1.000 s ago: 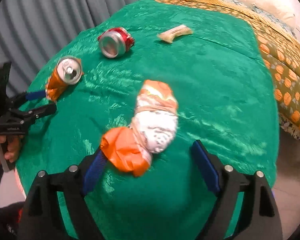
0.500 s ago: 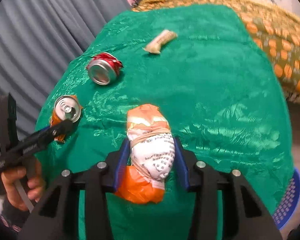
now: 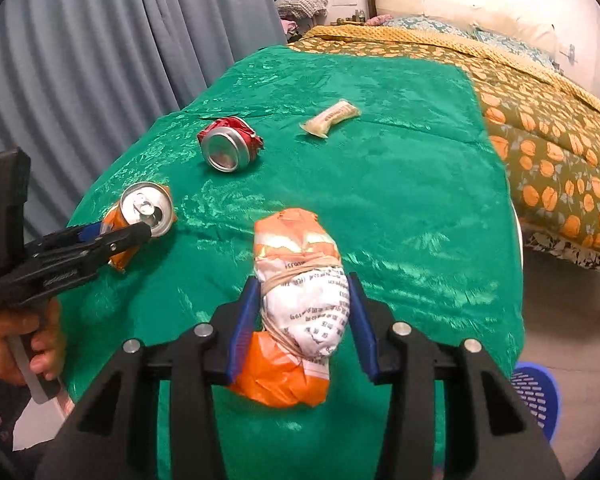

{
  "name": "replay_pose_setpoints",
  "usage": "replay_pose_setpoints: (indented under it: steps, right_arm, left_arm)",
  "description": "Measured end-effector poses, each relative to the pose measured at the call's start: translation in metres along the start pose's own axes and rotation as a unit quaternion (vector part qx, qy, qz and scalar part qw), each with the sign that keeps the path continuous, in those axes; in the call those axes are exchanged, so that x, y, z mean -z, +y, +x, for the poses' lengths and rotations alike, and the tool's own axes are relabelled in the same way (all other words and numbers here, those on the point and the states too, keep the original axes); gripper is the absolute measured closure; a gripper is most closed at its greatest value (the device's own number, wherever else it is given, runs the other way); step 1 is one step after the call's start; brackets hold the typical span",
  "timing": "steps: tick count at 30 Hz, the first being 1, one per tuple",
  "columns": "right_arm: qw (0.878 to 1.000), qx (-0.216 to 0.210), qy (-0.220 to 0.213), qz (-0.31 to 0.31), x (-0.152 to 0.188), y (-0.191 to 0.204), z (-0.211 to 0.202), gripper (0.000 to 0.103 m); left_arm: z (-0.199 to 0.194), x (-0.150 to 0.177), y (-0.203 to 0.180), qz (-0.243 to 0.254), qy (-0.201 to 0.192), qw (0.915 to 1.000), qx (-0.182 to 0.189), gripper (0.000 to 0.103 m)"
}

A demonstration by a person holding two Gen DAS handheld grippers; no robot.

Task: Collect trash
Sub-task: 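Carry the orange can and wrapper over the blue wastebasket and open both tools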

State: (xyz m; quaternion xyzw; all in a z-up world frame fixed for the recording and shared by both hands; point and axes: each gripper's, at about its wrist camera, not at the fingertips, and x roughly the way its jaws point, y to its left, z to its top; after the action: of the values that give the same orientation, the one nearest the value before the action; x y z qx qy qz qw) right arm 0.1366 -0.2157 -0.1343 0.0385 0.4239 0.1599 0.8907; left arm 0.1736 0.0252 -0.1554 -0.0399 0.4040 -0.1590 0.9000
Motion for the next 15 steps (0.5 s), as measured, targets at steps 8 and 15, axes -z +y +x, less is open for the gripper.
replay_pose_setpoints:
  steps: [8, 15]
  right_arm:
    - [0.999, -0.008, 0.005, 0.03, 0.016, -0.026, -0.005, 0.06]
    - [0.999, -0.023, -0.011, 0.042, 0.021, -0.037, -0.021, 0.06]
  left_arm:
    - [0.011, 0.012, -0.04, 0.029, 0.01, 0.9995, 0.009, 0.067]
    - [-0.002, 0.011, -0.047, 0.043, 0.001, 0.9987, 0.029, 0.068]
